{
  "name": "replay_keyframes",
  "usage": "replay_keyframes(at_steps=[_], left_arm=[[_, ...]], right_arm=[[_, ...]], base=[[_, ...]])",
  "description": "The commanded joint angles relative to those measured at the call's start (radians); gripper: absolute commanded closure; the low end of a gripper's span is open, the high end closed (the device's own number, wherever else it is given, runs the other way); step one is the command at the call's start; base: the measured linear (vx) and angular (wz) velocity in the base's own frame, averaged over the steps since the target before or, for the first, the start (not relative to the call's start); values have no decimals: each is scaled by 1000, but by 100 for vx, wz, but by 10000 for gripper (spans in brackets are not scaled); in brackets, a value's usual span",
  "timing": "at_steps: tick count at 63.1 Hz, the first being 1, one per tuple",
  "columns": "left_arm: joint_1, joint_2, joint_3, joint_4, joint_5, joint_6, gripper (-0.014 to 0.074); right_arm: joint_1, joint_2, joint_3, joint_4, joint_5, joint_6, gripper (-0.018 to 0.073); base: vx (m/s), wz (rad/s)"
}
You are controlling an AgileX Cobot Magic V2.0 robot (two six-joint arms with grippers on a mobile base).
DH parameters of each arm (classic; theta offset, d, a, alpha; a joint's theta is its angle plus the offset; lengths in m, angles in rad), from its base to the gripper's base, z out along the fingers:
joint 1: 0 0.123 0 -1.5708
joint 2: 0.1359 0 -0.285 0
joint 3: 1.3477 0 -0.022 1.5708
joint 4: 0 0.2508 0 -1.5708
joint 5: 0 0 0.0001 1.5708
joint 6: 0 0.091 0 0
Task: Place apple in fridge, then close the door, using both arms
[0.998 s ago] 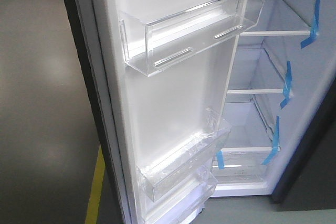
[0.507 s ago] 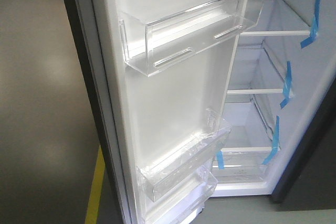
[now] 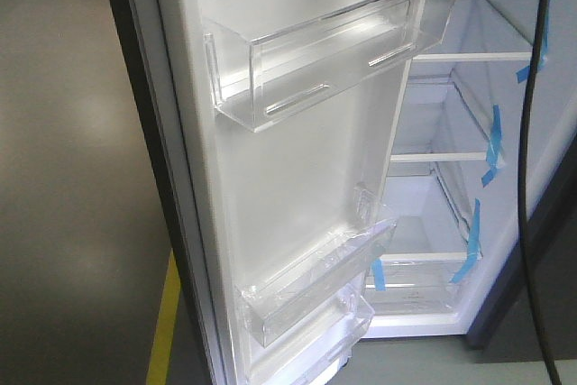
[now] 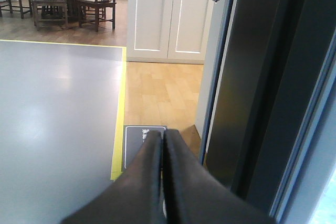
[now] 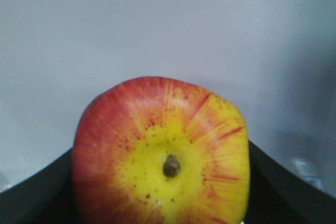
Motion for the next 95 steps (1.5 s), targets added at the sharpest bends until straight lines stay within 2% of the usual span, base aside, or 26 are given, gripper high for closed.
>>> replay_keyframes(at_steps=[1, 9, 18, 24, 29, 33, 40, 47, 54, 56, 62, 70, 78, 86, 95], left_arm=[[-4, -15, 20, -10, -72, -8, 603], [-4, -15, 20, -10, -72, -8, 603], [-4, -15, 20, -10, -72, -8, 603], [-4, -15, 20, -10, -71, -8, 603], [-4, -15, 20, -10, -71, -8, 603], [-4, -15, 20, -10, -71, -8, 603], [-4, -15, 20, -10, -71, -8, 603], [-4, -15, 20, -10, -71, -8, 603], [-4, -15, 20, -23, -87, -11, 603], [-4, -15, 20, -32, -94, -12, 603], [-4, -15, 20, -119, -108, -12, 603], [-4, -15, 20, -290, -149, -12, 603], [-4, -15, 20, -439, -194, -12, 603], [-4, -15, 20, -602, -256, -12, 603], [-4, -15, 20, -856, -279, -12, 603]], right_arm=[[1, -17, -48, 66, -36, -14, 452], [1, 9, -48, 36, -9, -10, 292], [1, 15, -48, 18, -22, -3, 34], [1, 15, -48, 18, -24, 4, -82], [1, 15, -48, 18, -24, 5, -128], [1, 15, -48, 18, -27, 5, -132], [1, 4, -48, 22, -34, 6, -97], [-2, -30, -48, 24, -27, 13, 10], [-2, -93, -48, -1, 6, 13, 238], [-2, -116, -48, -14, 23, 13, 330], [-2, -176, -45, -55, 81, 13, 580], [-2, -281, 12, -66, 123, 16, 565], [-2, -420, 161, -82, 75, 7, 564], [-2, -615, 428, -82, -49, -26, 564], [-2, -855, 728, -89, -200, -48, 564]], base=[[0, 0], [0, 0], [0, 0], [0, 0], [0, 0], [0, 0], [0, 0], [0, 0], [0, 0], [0, 0], [0, 0], [0, 0], [0, 0], [0, 0], [0, 0]])
